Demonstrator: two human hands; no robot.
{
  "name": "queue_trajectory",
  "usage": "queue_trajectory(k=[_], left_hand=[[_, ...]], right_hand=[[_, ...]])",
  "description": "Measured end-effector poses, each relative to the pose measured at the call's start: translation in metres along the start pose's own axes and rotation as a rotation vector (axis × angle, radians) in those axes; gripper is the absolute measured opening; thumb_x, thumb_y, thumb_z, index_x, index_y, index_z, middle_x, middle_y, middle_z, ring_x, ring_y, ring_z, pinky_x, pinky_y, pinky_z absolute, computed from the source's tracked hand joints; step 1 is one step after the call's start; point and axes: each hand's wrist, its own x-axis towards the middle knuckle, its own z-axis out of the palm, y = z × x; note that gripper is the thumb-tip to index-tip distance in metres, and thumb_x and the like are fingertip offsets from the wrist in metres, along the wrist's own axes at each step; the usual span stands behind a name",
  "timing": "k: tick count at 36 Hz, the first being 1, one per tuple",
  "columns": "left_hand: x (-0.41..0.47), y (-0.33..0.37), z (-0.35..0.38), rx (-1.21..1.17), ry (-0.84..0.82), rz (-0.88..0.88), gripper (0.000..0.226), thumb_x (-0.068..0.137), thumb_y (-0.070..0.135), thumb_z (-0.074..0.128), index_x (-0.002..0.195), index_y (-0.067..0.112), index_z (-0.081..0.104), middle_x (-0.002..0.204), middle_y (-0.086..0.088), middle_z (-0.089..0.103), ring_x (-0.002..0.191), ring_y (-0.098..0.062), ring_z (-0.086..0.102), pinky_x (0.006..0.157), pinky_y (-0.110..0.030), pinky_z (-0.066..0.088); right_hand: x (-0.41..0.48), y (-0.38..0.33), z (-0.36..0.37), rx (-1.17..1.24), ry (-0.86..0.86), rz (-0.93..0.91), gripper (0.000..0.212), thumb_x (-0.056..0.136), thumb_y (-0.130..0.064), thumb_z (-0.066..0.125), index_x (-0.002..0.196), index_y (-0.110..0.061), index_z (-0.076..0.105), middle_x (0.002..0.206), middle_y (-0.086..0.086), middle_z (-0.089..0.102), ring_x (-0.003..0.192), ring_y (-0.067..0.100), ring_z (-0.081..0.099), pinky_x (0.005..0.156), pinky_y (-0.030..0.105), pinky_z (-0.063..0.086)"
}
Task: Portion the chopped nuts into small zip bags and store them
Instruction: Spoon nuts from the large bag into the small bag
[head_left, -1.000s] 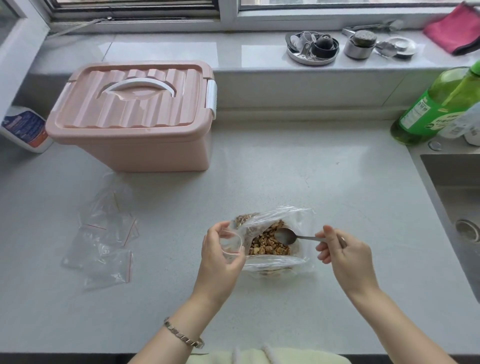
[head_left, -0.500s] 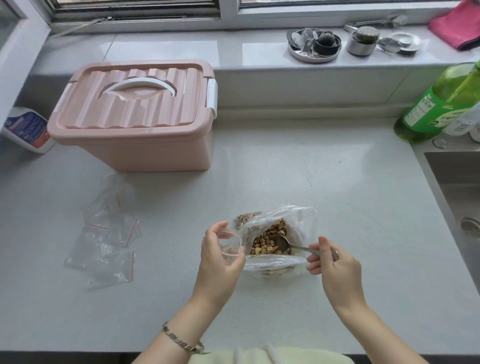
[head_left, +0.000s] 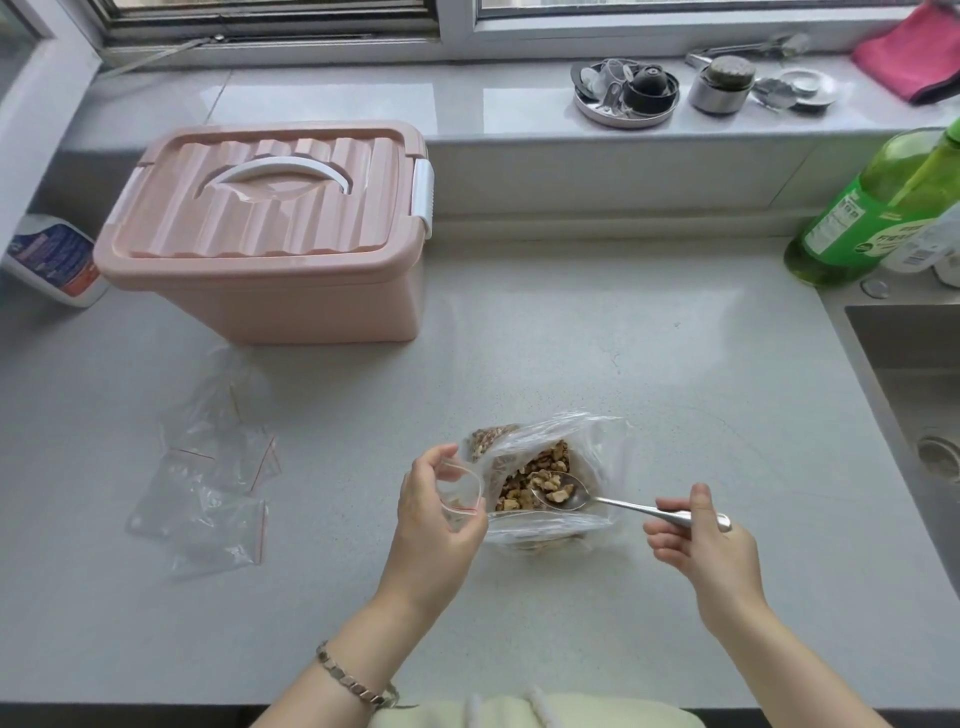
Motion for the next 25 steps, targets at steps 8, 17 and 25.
queue_trajectory(k=[8, 17, 25], left_hand=[[0.000, -0.001, 0.006, 0.075, -0.054, -0.008, 0.054, 0.082, 0.010, 0.064, 0.110, 0.044, 0.032, 0.106, 0.011, 0.046, 0.106, -0.008, 0.045, 0.095, -0.028, 0.041], [0.004, 0.006, 0.010, 0.137, -0.115, -0.028, 0.060, 0.086, 0.017, 0.062, 0.134, 0.028, 0.028, 0.113, 0.011, 0.037, 0.111, -0.003, 0.035, 0.098, -0.018, 0.030], [0.004, 0.008, 0.013, 0.112, -0.099, 0.004, 0.060, 0.085, 0.016, 0.062, 0.134, 0.028, 0.028, 0.119, 0.015, 0.035, 0.116, 0.001, 0.033, 0.100, -0.013, 0.024]], right_hand=[[-0.017, -0.053, 0.003, -0.019, -0.115, -0.115, 0.045, 0.097, -0.034, 0.039, 0.076, -0.001, 0.060, 0.045, 0.008, 0.061, 0.034, 0.009, 0.052, 0.036, 0.015, 0.043], [-0.054, -0.103, 0.040, -0.193, -0.326, -0.433, 0.047, 0.089, -0.040, 0.042, 0.069, -0.003, 0.063, 0.049, 0.012, 0.061, 0.036, 0.018, 0.053, 0.036, 0.020, 0.042], [-0.076, -0.095, 0.051, -0.503, -0.436, -0.887, 0.041, 0.088, -0.059, 0.040, 0.069, -0.031, 0.063, 0.061, -0.004, 0.063, 0.041, 0.007, 0.057, 0.042, 0.019, 0.046]])
